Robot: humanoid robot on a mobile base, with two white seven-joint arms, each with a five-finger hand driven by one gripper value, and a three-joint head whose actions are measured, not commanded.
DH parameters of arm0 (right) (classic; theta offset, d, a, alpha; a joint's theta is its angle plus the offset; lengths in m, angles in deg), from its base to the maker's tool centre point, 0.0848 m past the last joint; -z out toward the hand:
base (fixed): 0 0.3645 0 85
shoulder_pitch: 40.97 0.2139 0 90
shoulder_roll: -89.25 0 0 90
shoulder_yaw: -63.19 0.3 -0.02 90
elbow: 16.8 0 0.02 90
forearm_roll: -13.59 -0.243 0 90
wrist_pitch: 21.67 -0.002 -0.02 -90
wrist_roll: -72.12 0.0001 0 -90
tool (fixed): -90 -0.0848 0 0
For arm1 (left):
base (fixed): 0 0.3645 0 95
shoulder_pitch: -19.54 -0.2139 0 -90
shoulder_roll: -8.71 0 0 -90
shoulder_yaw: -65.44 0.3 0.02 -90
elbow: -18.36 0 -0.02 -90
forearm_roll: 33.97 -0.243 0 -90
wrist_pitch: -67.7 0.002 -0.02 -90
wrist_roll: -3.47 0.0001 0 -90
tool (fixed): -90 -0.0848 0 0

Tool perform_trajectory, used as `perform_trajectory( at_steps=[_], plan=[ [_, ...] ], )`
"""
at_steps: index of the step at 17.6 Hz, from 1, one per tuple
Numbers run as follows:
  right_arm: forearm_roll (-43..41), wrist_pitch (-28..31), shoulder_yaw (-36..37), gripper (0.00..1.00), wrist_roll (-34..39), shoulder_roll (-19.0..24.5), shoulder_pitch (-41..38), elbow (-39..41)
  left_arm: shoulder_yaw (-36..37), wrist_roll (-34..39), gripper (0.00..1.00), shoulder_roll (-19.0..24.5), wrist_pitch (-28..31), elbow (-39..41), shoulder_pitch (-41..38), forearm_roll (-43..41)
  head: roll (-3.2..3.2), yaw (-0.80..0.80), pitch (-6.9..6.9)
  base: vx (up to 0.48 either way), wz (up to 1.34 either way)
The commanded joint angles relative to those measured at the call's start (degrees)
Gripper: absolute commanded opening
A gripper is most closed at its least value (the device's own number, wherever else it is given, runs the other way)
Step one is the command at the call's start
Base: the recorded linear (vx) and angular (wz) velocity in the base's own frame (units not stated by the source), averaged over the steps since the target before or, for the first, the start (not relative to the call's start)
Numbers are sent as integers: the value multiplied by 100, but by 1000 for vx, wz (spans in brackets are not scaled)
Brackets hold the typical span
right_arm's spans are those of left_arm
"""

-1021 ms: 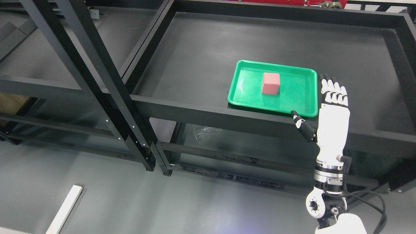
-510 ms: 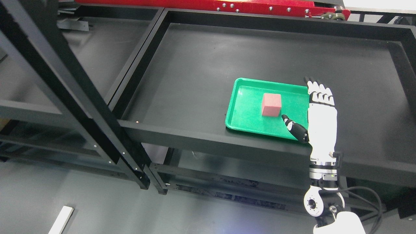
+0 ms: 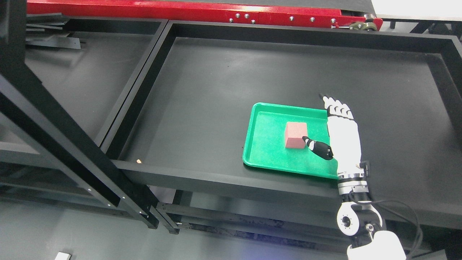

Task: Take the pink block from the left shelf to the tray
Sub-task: 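Reach the right hand over the green tray to the pink block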

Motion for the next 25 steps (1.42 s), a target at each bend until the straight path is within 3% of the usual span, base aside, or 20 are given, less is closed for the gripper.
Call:
perform_trajectory(
  at_steps=[1, 11, 25],
  plan=[
    [-42, 101, 11, 99, 1004, -100, -60, -13, 0, 0, 100, 100, 2, 100, -114, 0, 0, 0, 0, 109, -42],
    [-315, 153, -24, 99, 2542, -100, -51, -276, 0, 0, 100, 100, 2, 100, -114, 0, 0, 0, 0, 52, -6],
    [-297, 48, -15, 99, 2482, -100, 213, -443, 0, 0, 100, 100, 2, 100, -114, 0, 0, 0, 0, 48, -40]
  ],
)
